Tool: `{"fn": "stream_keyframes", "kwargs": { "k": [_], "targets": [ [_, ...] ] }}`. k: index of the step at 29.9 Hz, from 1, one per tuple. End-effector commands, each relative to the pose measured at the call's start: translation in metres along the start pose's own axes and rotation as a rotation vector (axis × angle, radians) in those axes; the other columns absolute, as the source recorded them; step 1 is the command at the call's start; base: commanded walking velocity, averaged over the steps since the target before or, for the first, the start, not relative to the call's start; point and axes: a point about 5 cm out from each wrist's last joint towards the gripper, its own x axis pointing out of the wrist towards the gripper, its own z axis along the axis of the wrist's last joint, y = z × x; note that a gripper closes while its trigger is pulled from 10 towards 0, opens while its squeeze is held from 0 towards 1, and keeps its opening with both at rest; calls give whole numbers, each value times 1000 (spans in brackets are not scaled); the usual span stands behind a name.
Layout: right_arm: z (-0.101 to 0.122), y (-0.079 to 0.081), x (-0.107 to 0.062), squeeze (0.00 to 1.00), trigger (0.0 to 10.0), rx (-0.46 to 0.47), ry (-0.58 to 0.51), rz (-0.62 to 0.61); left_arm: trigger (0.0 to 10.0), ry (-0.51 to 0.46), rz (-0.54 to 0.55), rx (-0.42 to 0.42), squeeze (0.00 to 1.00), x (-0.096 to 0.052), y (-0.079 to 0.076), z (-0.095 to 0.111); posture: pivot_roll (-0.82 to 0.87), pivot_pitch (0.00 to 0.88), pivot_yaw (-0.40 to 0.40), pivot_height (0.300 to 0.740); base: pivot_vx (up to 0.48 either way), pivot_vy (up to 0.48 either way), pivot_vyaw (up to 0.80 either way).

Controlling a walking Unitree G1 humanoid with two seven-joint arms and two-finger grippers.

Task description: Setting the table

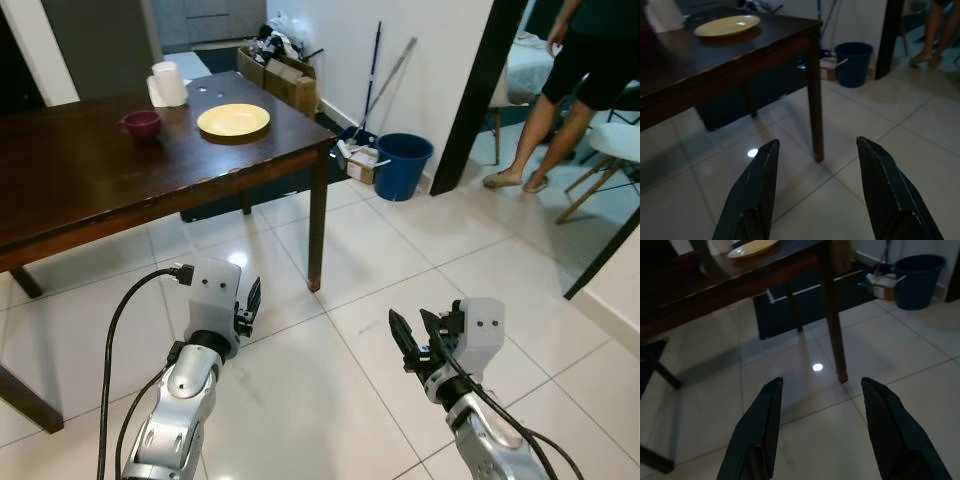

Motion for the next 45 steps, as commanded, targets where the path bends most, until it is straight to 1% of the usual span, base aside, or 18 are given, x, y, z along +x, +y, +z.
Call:
{"fn": "stream_keyframes", "kwargs": {
  "k": [1, 12, 21, 22, 23, 24, 25, 26, 28, 30, 31, 33, 37, 45],
  "targets": [
    [-1, 2, 1, 0, 10000, 7, 6, 5, 10000, 12, -2, 13, 0, -2, 1, -4, -117, 0, 53, 740, 480, 0, 0],
    [0, 2, 3, 0, 10000, 0, 8, 12, 10000, -2, -5, 19, 0, 0, 1, -1, -121, 0, 56, 740, 480, 0, 0],
    [0, 0, 1, 0, 10000, -11, 5, 9, 10000, -12, -18, 12, 0, 5, -3, 1, -130, 0, 62, 740, 480, 0, 0],
    [3, 0, 2, 0, 10000, -52, -1, 22, 10000, -16, -23, 10, 0, 6, -5, 2, -129, 0, 63, 740, 480, 0, 0],
    [3, 0, 2, 0, 10000, -52, -1, 22, 10000, -16, -23, 10, 0, 6, -5, 2, -129, 0, 63, 740, 480, 0, 0],
    [6, 0, 3, 0, 10000, -123, -7, 47, 10000, -19, -25, 9, 0, 6, -5, 3, -128, 0, 62, 740, 480, 0, 0],
    [6, 0, 3, 0, 10000, -123, -7, 47, 10000, -19, -25, 9, 0, 6, -5, 3, -128, 0, 62, 740, 480, 0, 0],
    [6, 1, 3, 0, 10000, -152, -9, 57, 10000, -20, -25, 9, 0, 7, -5, 3, -128, 0, 62, 740, 480, 0, 0],
    [9, 0, 4, 0, 10000, -157, -18, 54, 10000, -21, -25, 8, 0, 7, -5, 3, -129, 0, 63, 740, 480, 0, 0],
    [17, -5, 7, 0, 10000, -200, -45, 50, 10000, -25, -26, 8, 0, 8, -5, 4, -129, 0, 63, 740, 480, 0, 0],
    [17, -5, 7, 0, 10000, -200, -45, 50, 10000, -25, -26, 8, 0, 8, -5, 4, -129, 0, 63, 740, 480, 0, 0],
    [26, -8, 9, 0, 10000, -229, -69, 49, 10000, -30, -28, 6, 0, 9, -6, 4, -130, 0, 61, 740, 480, 0, 0],
    [33, -10, 10, 0, 10000, -240, -88, 44, 10000, -33, -33, 4, 0, 9, -8, 4, -135, 0, 61, 740, 480, 0, 0],
    [35, -14, 11, 0, 10000, -257, -97, 35, 10000, -34, -46, 0, 0, 9, -12, 3, -138, 0, 67, 740, 480, 0, 0]
  ]
}}
